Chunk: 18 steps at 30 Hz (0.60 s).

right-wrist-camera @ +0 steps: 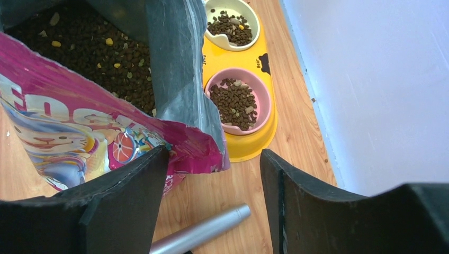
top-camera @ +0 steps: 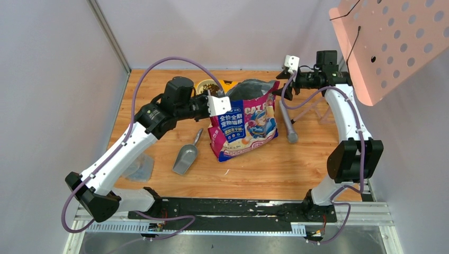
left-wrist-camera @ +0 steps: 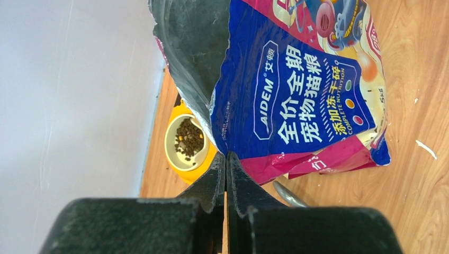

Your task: Serve the pet food

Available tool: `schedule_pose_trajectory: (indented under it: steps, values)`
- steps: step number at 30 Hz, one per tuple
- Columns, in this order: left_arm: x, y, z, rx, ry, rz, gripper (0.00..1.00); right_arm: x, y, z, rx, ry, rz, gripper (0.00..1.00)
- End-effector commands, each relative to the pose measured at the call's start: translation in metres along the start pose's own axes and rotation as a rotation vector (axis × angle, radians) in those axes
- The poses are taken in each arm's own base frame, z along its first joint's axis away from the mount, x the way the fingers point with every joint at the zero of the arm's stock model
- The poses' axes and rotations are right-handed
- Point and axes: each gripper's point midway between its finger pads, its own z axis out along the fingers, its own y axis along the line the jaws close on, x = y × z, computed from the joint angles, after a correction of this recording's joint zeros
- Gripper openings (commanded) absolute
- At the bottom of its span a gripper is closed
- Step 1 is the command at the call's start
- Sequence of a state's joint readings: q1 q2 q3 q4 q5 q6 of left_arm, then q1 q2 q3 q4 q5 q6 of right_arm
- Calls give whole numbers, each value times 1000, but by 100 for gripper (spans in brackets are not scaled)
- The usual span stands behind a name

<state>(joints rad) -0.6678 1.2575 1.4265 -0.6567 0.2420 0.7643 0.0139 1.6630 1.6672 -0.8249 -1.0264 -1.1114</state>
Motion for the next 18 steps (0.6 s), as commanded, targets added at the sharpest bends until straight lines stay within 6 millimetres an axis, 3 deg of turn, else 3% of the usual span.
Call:
schedule_pose_trajectory:
  steps: [1, 5, 10, 13, 18]
  values:
    - [-45, 57, -44, -253, -137, 94, 0, -30, 8, 0, -23, -66, -90, 63]
    - [-42, 57, -45, -261, -130, 97, 0, -37, 24, 5, -70, -85, -58, 54]
    - [-33, 61, -45, -291, -98, 112, 0, -36, 27, 4, -71, -61, -24, 22]
    - [-18, 68, -52, -318, -52, 111, 0, -52, 25, -8, -31, -48, -40, 1]
    - [4, 76, -79, -294, -8, -5, 0, -85, 49, -37, 2, -63, -79, 0]
